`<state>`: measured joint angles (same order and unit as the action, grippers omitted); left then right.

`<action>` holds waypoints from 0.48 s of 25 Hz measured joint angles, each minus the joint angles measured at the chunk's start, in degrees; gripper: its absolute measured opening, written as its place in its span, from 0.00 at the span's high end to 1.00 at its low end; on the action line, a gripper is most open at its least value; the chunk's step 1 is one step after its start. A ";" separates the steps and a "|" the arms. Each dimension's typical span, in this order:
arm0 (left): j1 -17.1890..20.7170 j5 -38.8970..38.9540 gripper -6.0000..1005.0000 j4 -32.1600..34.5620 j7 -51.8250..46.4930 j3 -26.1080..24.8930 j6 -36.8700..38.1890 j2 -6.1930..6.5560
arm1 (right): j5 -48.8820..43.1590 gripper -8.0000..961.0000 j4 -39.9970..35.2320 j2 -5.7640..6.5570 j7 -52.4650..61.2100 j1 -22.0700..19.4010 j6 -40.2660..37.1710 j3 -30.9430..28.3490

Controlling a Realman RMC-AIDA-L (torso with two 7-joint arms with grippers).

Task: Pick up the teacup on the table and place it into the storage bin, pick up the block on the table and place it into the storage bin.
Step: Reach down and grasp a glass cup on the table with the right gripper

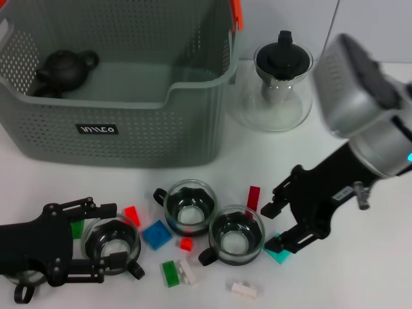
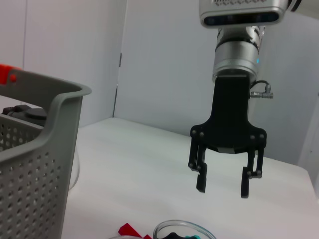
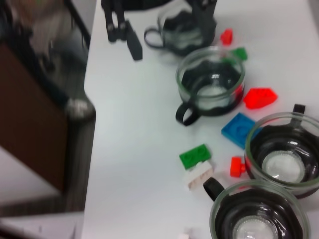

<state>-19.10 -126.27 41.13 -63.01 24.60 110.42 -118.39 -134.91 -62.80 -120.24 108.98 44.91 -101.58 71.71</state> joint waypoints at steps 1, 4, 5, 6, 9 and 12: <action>0.09 0.00 0.14 -0.06 0.05 -0.19 -0.01 -0.07 | -0.41 0.15 -0.63 -0.02 1.08 0.80 0.22 1.83; 0.16 0.00 0.14 -0.31 0.12 -0.36 -0.03 -0.10 | -0.82 0.30 -1.88 -0.30 3.16 2.74 1.55 7.07; 0.19 0.00 0.14 -0.36 0.13 -0.35 -0.03 -0.12 | -0.68 0.36 -2.26 -0.44 4.05 3.31 2.41 9.60; 0.24 0.01 0.14 -0.36 0.13 -0.35 -0.04 -0.14 | -0.50 0.36 -2.41 -0.50 4.44 3.47 2.89 10.85; 0.46 0.19 0.14 -0.36 0.15 -0.47 -0.03 -0.22 | 0.28 0.38 -2.87 -0.65 6.18 3.77 5.39 17.25; 0.55 0.20 0.14 -0.41 0.16 -1.17 -0.04 -0.26 | 0.51 0.40 -3.19 -0.66 8.48 3.78 9.35 23.67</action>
<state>-18.55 -126.06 40.72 -62.86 23.44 110.38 -118.66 -134.41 -65.99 -120.90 117.46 48.69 -92.23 95.38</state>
